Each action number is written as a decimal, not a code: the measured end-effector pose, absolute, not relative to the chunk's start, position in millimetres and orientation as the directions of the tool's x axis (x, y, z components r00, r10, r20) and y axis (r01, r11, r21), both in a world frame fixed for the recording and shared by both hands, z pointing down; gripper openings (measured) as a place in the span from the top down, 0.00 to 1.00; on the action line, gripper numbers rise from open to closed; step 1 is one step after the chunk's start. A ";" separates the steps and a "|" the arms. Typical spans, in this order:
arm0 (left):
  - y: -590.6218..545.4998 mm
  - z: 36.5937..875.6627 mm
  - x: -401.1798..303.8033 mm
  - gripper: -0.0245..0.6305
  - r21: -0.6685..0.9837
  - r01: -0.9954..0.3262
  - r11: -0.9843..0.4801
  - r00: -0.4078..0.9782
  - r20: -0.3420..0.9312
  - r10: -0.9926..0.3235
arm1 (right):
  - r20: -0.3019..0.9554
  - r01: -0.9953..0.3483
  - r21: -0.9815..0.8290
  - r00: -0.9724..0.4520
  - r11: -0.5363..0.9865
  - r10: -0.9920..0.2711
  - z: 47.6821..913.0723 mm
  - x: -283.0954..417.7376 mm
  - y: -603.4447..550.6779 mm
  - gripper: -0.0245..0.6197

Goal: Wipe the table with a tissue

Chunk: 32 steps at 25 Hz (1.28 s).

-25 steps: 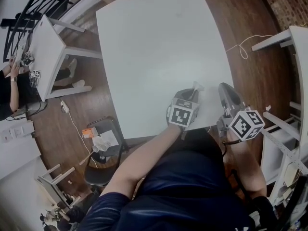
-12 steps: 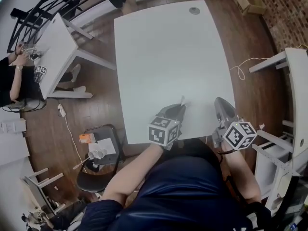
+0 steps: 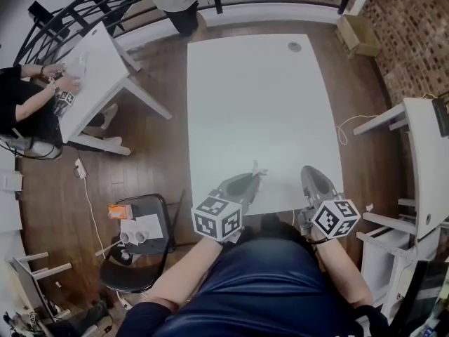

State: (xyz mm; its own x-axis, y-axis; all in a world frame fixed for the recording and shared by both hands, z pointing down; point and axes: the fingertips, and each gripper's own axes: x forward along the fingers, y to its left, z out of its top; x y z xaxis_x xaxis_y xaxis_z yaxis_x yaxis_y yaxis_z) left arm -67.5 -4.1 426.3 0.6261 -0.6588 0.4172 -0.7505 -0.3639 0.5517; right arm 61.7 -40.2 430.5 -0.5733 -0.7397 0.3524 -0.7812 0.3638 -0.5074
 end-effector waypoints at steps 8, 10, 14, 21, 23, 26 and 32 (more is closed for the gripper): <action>20.8 402.1 -107.1 0.93 0.558 -0.738 -0.379 0.624 0.350 -0.699 | 0.292 -0.799 -0.402 -0.575 0.447 -0.764 390.9 34.0 -16.0 0.94; 24.0 399.7 -114.4 0.93 0.561 -0.736 -0.379 0.623 0.342 -0.704 | 0.278 -0.799 -0.375 -0.580 0.470 -0.765 384.8 25.5 -10.3 0.95; 31.4 397.3 -124.0 0.93 0.567 -0.731 -0.378 0.624 0.333 -0.707 | 0.250 -0.783 -0.364 -0.603 0.504 -0.758 374.2 8.4 -0.5 0.95; 38.8 389.7 -127.8 0.93 0.530 -0.747 -0.401 0.617 0.328 -0.716 | 0.221 -0.765 -0.376 -0.623 0.524 -0.751 362.1 -3.6 6.7 0.95; 39.3 388.3 -127.8 0.93 0.529 -0.746 -0.404 0.618 0.325 -0.716 | 0.219 -0.764 -0.372 -0.624 0.527 -0.750 362.2 -4.5 6.6 0.95; 40.2 387.4 -127.2 0.93 0.527 -0.749 -0.402 0.616 0.328 -0.716 | 0.216 -0.759 -0.373 -0.631 0.534 -0.745 364.5 -5.3 5.2 0.95; 37.4 380.7 -126.6 0.93 0.506 -0.781 -0.367 0.571 0.339 -0.748 | 0.205 -0.721 -0.379 -0.677 0.580 -0.707 367.8 -5.1 -0.1 0.95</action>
